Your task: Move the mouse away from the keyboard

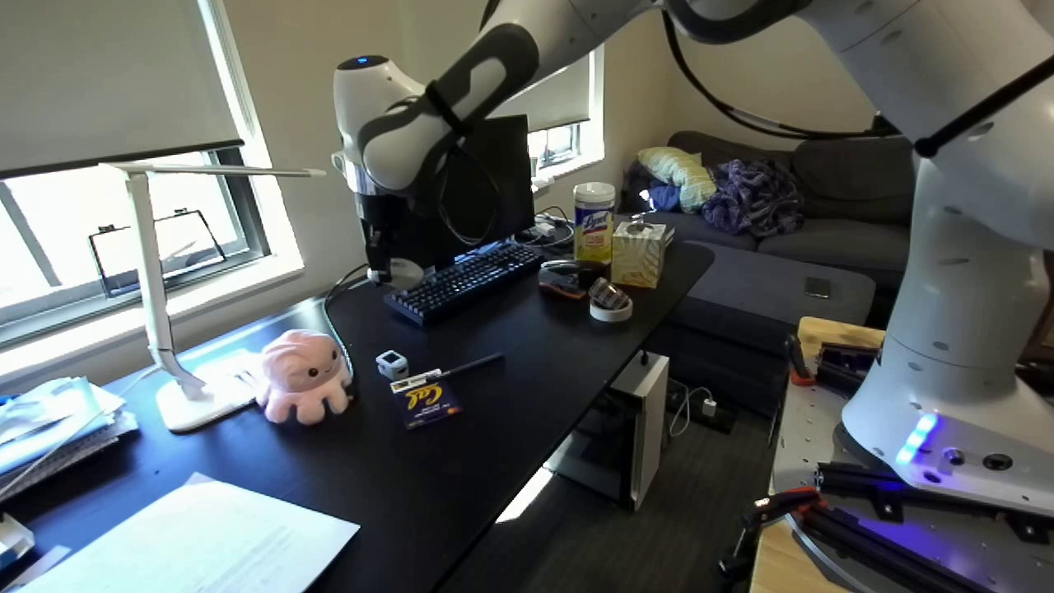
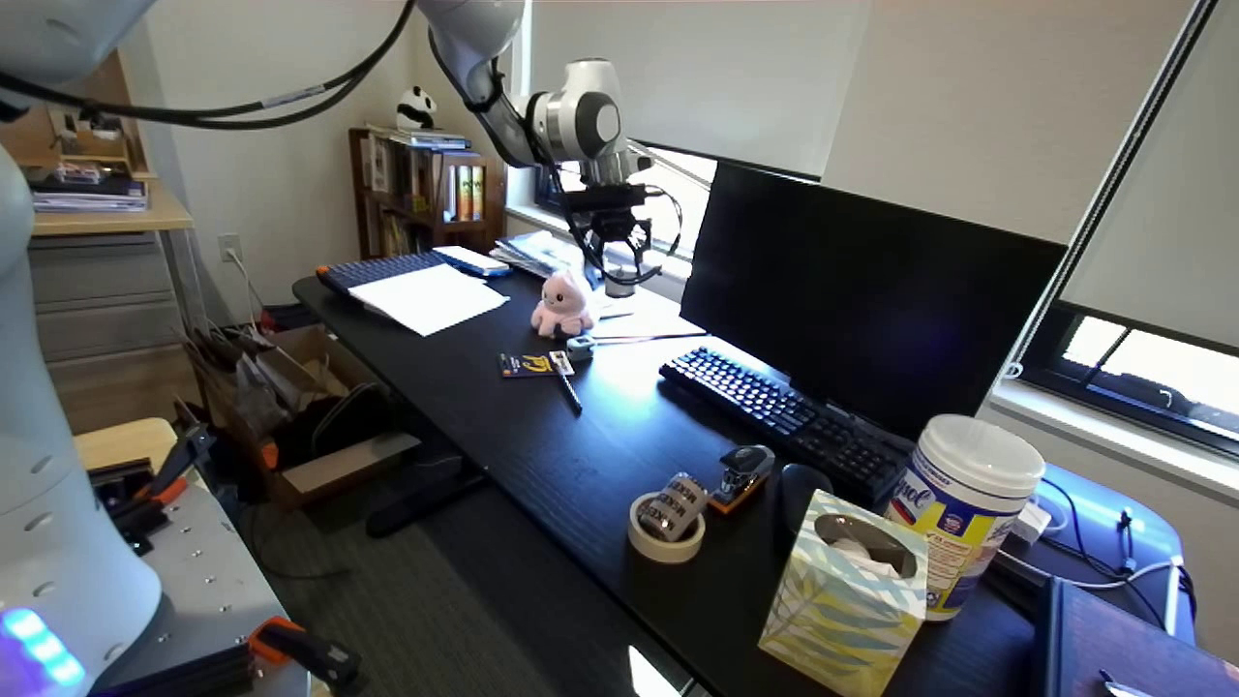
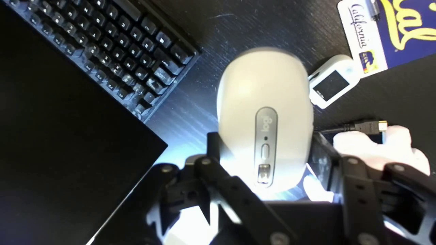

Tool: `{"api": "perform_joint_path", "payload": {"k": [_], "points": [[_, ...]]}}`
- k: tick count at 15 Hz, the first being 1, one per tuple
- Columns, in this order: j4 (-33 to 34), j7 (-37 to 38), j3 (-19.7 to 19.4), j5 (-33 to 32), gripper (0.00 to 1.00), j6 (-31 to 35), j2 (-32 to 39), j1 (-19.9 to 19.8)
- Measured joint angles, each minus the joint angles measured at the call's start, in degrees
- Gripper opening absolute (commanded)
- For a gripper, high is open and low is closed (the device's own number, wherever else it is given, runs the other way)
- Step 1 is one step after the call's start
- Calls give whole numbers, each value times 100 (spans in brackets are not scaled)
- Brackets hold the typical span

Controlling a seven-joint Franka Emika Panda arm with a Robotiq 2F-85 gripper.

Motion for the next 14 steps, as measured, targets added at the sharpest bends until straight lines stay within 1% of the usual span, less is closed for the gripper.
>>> {"api": "perform_joint_path", "payload": {"k": [3,6,10,14], "points": [[-48,5,85,-4,39,-35,-38,-43],[62,-46,345,-144,39,-538,-11,0],[130,-282,796,-502,39,-1060,-52,360],[81,-628,1198,-719,39,-1175,-50,769]]}}
